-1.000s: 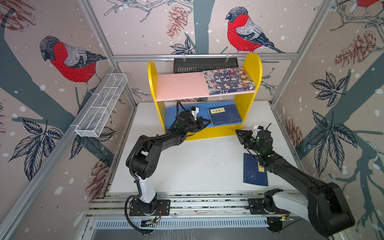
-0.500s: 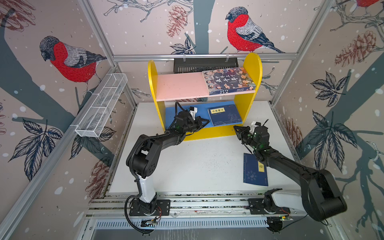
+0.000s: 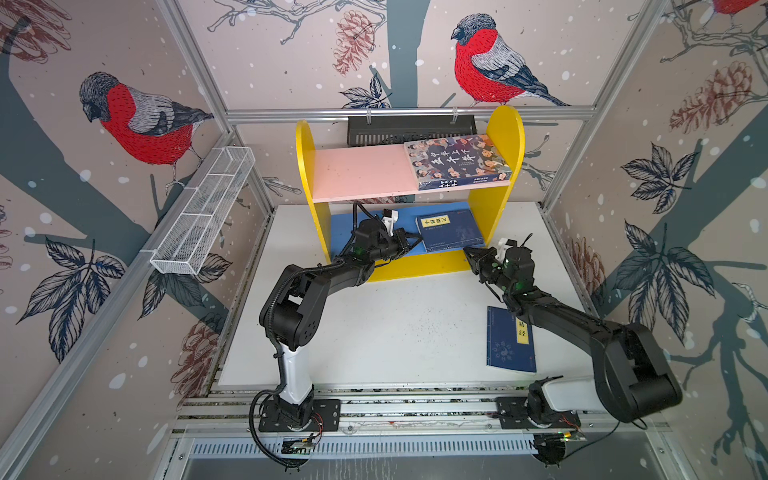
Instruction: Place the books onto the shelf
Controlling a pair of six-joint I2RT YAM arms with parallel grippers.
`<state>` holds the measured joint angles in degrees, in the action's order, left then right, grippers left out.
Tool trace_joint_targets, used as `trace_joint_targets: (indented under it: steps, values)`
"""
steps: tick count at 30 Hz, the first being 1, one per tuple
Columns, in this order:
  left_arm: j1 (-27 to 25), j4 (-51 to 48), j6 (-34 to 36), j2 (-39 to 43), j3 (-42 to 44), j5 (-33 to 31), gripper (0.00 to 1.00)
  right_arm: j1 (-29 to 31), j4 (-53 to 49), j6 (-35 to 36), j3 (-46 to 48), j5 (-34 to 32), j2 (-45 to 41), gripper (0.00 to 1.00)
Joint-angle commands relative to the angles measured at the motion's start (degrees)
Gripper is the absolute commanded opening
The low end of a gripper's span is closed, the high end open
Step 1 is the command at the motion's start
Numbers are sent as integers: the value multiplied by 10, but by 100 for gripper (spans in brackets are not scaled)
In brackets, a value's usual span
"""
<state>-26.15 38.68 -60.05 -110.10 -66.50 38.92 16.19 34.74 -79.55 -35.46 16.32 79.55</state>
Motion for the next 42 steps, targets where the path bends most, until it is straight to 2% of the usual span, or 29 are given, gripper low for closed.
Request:
trace_joint_targets:
  steps: [1,15,32,42]
  values:
    - [0,33,-2,-5,-7,5,0,-2,23,-1,-5,9,9,13]
    - [21,39,-10,28,36,-4,0,-7,34,-2,-24,22,41,13]
    - [16,47,-28,-11,-2,14,0,-10,48,-8,-32,34,55,13]
    - [22,33,-22,15,33,-13,0,-9,51,-10,-26,35,53,13]
